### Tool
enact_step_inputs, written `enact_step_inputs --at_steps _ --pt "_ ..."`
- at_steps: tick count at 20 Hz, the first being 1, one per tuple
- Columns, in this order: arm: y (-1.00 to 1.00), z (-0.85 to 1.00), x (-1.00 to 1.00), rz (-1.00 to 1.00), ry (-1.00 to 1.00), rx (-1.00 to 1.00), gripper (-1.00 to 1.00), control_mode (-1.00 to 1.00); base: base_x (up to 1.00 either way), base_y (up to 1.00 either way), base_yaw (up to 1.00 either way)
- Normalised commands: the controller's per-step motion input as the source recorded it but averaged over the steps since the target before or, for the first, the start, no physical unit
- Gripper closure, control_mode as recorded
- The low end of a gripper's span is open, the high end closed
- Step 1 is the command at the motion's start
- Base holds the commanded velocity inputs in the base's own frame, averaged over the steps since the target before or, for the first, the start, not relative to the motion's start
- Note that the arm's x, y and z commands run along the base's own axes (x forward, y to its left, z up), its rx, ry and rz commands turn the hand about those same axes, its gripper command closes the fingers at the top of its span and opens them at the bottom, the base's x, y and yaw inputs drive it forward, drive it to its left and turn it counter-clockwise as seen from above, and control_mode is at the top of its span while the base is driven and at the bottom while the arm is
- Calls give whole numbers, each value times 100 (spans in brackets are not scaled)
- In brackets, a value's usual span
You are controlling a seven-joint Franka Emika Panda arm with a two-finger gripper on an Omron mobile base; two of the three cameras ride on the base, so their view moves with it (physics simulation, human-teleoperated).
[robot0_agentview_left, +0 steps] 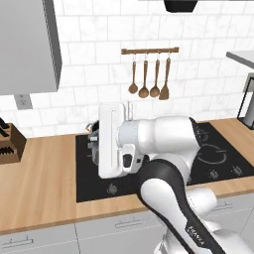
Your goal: Put the tomato and squash in the pot. Retrieve the spatula and lightly stir the vegetables in the pot.
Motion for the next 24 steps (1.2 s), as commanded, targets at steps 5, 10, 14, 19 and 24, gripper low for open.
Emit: enact_step_inputs --at_steps 5,10,14,19,24 --pt "-58 60 7 -10 6 33 100 -100 0 0 0" --pt "-40 50 15 -22 15 32 100 -100 0 0 0" --pt "-49 20 20 -22 26 35 100 -100 0 0 0" --pt "-69 -1 45 -12 19 22 100 -100 0 0 0" --pt "-61 -6 62 -10 16 17 100 -100 0 0 0"
